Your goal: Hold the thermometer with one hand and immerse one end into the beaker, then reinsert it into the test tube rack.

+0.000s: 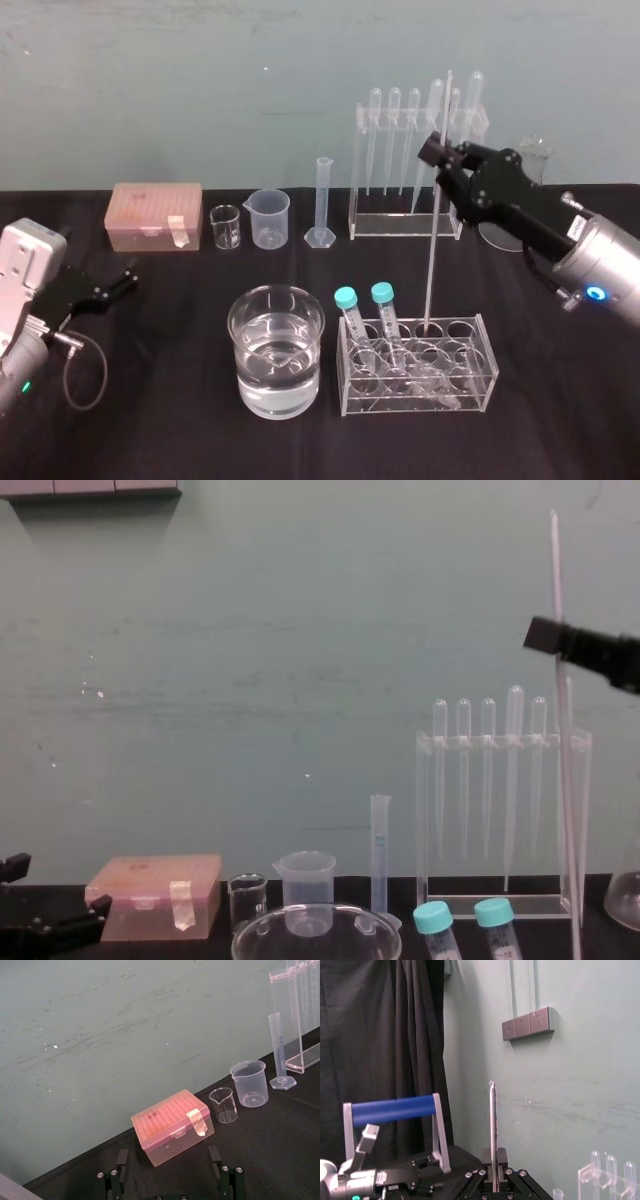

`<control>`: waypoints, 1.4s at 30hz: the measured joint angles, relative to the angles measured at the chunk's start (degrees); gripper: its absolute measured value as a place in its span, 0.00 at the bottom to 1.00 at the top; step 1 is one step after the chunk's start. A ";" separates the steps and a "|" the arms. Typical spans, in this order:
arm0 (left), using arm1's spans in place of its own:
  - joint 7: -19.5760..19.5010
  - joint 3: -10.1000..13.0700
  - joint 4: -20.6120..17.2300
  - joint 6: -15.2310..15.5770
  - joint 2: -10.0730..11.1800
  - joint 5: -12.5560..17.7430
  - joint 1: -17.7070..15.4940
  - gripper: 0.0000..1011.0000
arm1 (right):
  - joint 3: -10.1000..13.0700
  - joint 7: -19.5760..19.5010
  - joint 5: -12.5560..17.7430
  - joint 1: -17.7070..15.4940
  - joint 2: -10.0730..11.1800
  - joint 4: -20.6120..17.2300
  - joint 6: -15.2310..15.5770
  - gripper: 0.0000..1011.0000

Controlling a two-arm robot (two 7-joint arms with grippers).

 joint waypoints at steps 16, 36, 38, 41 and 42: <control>0.00 0.00 0.00 0.00 0.00 0.00 0.00 1.00 | -2.06 0.73 -3.49 0.95 -2.18 5.40 0.43 0.06; 0.00 0.00 0.00 0.00 0.00 0.00 0.00 1.00 | -2.60 1.46 -4.68 1.61 -2.96 7.09 0.63 0.06; 0.00 0.00 0.00 0.00 0.00 0.00 0.00 1.00 | -2.59 1.45 -4.66 1.60 -2.96 7.07 0.63 0.06; 0.00 0.00 0.00 0.00 0.00 0.00 0.00 1.00 | -2.57 1.44 -4.63 1.59 -2.95 7.05 0.63 0.06; 0.00 0.00 0.00 0.00 0.00 0.00 0.00 1.00 | -2.56 1.43 -4.61 1.57 -2.94 7.02 0.63 0.06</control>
